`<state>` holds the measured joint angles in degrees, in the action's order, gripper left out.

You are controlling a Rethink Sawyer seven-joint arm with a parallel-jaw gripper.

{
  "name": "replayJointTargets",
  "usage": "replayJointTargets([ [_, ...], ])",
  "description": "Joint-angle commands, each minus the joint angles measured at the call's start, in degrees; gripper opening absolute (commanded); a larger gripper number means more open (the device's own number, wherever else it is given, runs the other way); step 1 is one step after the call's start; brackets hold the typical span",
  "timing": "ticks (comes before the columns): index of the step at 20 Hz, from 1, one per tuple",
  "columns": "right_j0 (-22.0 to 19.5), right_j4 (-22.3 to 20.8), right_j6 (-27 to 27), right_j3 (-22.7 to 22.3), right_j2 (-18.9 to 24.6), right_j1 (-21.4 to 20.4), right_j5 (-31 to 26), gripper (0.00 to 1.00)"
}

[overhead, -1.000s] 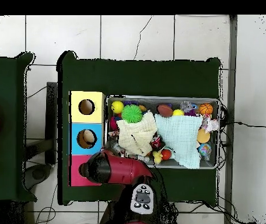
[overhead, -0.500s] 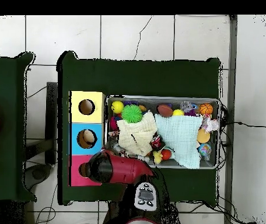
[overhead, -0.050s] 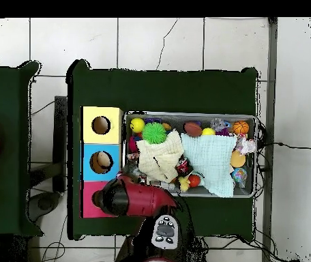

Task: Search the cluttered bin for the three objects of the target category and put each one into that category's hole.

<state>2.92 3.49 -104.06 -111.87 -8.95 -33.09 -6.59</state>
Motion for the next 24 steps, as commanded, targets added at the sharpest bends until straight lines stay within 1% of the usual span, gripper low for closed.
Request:
replayJointTargets([
  [1,4.5,2.2,-12.2,1.6,-1.0,2.4,3.2,1.0],
  [5,4.7,2.5,-11.5,3.4,-1.4,5.7,4.8,1.0],
  [11,5.5,3.6,-11.1,5.2,-2.0,9.3,5.7,1.0],
  [13,5.5,3.8,-11.2,5.4,-1.9,9.8,5.7,1.0],
  [18,6.0,4.4,-10.7,5.8,-2.5,9.1,4.0,1.0],
  [19,5.7,4.3,-10.4,6.0,-2.4,9.2,3.7,1.0],
  [21,3.7,3.6,-9.3,6.4,-1.1,9.3,3.5,1.0],
  [24,-2.0,1.0,-7.0,5.3,3.6,9.2,4.6,1.0],
])
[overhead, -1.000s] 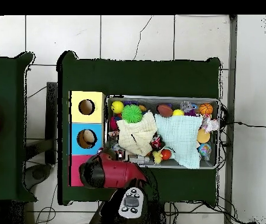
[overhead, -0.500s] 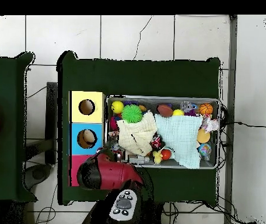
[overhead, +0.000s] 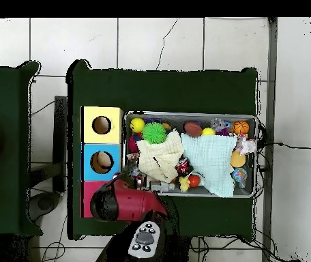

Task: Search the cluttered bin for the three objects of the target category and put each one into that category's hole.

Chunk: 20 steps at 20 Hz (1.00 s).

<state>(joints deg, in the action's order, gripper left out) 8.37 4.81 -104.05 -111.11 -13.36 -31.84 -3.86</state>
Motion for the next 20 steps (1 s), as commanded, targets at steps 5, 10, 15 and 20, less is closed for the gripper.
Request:
replayJointTargets([
  [5,-17.5,-4.9,-4.0,2.4,17.2,8.1,3.1,1.0],
  [10,-22.3,-8.2,-4.1,1.6,21.5,8.1,3.0,1.0],
  [15,-24.0,-10.4,-3.9,2.3,21.5,9.0,3.8,1.0],
  [20,-18.3,-8.7,-6.2,1.5,14.9,5.0,2.3,1.0],
])
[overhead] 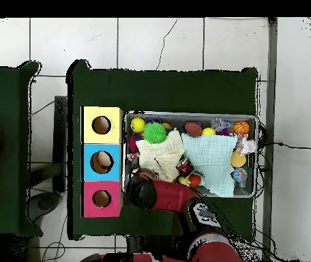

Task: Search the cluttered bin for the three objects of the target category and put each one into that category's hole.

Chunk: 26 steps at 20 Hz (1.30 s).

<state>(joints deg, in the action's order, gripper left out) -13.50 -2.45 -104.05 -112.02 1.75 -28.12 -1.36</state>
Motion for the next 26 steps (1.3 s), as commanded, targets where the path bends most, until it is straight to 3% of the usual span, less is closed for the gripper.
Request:
replayJointTargets([
  [1,3.9,-1.3,-6.4,2.5,-0.5,1.4,-0.1,1.0],
  [6,4.4,-0.9,-7.3,3.9,-0.1,4.7,2.9,1.0],
  [14,7.4,1.7,-9.8,3.0,-1.1,3.9,3.7,1.0],
  [15,7.6,1.9,-9.9,3.0,-1.2,3.9,3.6,0.0],
  [26,10.8,4.0,-10.7,3.0,-3.7,3.8,3.4,0.0],
])
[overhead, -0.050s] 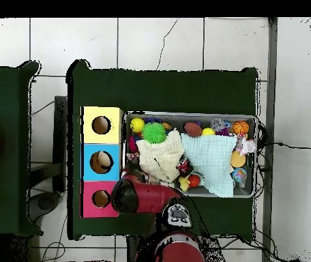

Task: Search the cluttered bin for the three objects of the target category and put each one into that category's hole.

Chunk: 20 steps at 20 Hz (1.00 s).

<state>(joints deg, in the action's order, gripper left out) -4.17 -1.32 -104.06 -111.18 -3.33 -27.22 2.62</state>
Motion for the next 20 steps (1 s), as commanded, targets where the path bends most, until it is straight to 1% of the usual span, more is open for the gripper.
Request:
replayJointTargets([
  [1,1.6,3.0,-10.7,2.1,1.3,2.9,-0.6,0.0],
  [3,1.8,3.1,-10.7,2.0,1.1,2.7,0.1,0.0],
  [5,1.6,3.3,-10.4,2.0,1.3,2.2,-0.5,0.0],
  [6,1.5,3.4,-10.2,1.7,1.4,1.6,-1.4,0.0],
  [8,1.5,3.7,-9.8,0.8,1.5,-1.1,-4.2,0.0],
  [11,2.7,4.8,-9.2,-0.6,0.3,-8.2,-12.5,0.0],
  [12,3.7,5.2,-9.2,-1.0,-0.7,-11.0,-15.9,0.0],
  [14,5.2,5.6,-9.2,-0.6,-2.3,-14.5,-21.5,0.0],
  [15,5.7,5.5,-9.1,-0.3,-2.9,-15.4,-23.1,0.0],
  [17,5.6,5.3,-9.2,-0.2,-2.8,-16.3,-24.4,0.0],
  [20,5.0,4.9,-9.3,-0.2,-2.1,-16.3,-24.1,0.0],
])
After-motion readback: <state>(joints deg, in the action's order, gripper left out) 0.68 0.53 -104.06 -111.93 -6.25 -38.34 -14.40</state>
